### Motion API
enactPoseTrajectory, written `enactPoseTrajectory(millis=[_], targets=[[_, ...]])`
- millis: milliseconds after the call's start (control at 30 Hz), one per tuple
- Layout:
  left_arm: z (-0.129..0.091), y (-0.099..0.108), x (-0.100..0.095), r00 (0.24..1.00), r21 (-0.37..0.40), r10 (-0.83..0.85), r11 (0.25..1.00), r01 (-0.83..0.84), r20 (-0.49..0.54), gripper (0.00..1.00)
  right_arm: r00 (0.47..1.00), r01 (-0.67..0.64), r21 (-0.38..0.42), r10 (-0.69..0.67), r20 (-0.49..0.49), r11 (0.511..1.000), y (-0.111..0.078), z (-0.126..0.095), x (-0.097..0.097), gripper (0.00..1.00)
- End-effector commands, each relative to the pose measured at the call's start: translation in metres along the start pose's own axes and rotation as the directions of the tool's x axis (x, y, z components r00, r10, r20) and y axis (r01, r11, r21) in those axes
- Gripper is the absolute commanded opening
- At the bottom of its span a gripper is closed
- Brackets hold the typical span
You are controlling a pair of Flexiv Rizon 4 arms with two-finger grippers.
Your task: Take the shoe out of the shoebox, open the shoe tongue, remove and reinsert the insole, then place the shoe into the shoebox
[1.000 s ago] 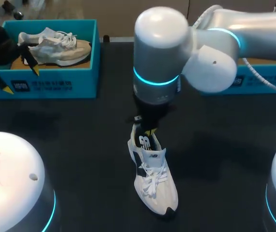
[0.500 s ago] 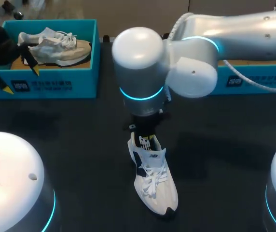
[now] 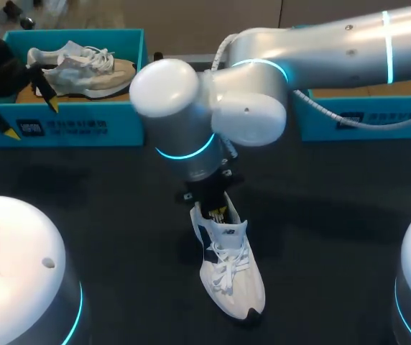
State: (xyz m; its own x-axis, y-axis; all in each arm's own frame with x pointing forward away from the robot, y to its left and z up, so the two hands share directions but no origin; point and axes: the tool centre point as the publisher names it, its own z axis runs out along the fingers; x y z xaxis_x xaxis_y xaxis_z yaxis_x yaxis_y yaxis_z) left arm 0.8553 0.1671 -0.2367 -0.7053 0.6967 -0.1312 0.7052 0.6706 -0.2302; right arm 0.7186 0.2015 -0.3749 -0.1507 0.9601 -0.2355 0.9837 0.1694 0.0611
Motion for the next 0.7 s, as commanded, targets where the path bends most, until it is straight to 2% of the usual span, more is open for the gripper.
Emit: enactPoseTrajectory(millis=[33,233,400,700], targets=[[0.0,0.0,0.001,1.0,-0.003,0.0,1.0,0.0,-0.002,1.0,1.0,-0.004,-0.031,0.005,0.023,1.0,-0.006,-0.01,-0.002,0.0],[0.0,0.0,0.001,1.0,-0.003,0.0,1.0,0.0,-0.002,1.0,0.997,-0.005,-0.054,0.009,0.073,0.999,-0.011,-0.021,-0.01,0.0],[0.0,0.0,0.001,1.0,-0.003,0.0,1.0,0.0,-0.002,1.0,0.996,0.01,-0.035,-0.006,0.09,0.999,-0.01,-0.01,-0.017,0.0],[0.0,0.0,0.001,1.0,-0.003,0.0,1.0,0.0,-0.002,1.0,0.997,0.028,0.013,-0.029,0.075,1.0,-0.004,0.02,-0.018,0.0]])
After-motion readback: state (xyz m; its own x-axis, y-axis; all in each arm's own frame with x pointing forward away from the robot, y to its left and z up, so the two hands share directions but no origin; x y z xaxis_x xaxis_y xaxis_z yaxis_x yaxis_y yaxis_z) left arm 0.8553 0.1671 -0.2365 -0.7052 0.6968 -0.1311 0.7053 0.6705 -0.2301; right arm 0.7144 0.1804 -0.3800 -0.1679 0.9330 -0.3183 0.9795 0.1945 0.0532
